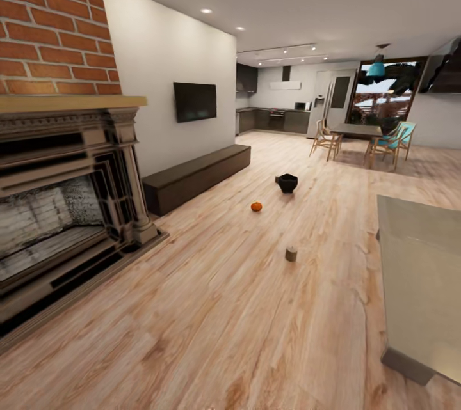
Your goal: Place each of the two pumpkins and all three candles from the living room inside a cabinet in the living room (use any cabinet), then make sure every cabinet is closed, and position the cauldron so it is next to a table in the living room.
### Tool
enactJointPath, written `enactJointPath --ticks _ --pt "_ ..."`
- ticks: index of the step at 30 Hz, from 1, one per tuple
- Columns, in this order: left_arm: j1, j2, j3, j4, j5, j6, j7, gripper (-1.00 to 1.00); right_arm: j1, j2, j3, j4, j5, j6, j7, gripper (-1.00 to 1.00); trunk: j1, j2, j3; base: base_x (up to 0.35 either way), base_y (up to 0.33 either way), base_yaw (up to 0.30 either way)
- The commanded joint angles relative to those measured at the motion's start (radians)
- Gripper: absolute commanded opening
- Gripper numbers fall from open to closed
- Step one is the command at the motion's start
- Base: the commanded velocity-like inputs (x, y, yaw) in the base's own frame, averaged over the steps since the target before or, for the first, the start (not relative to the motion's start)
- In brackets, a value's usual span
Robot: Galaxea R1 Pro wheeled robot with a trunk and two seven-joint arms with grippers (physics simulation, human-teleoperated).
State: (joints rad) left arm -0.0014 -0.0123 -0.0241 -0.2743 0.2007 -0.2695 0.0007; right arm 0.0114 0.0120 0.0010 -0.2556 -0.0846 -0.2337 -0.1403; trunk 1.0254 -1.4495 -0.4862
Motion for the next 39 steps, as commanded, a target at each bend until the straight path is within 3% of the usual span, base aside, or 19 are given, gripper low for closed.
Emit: enactJointPath --ticks 1,33,39 --pt "0.0 0.0 -0.002 0.0 0.007 -0.002 0.0 1.0 0.001 0.0 0.001 -0.002 -0.009 -0.003 -0.001 1.0 0.0 0.0 -0.001 -0.251 0.152 0.292" --pt "0.0 0.0 -0.002 0.0 0.008 -0.005 0.001 1.0 0.001 0.0 0.002 -0.002 0.0 -0.003 -0.018 1.0 0.0 0.0 -0.001 -0.013 0.008 0.259" --pt "0.0 0.0 -0.002 0.0 0.008 -0.003 0.002 1.0 0.001 0.0 0.002 -0.002 0.0 -0.003 -0.018 1.0 0.0 0.0 -0.001 0.0 -0.162 0.291"
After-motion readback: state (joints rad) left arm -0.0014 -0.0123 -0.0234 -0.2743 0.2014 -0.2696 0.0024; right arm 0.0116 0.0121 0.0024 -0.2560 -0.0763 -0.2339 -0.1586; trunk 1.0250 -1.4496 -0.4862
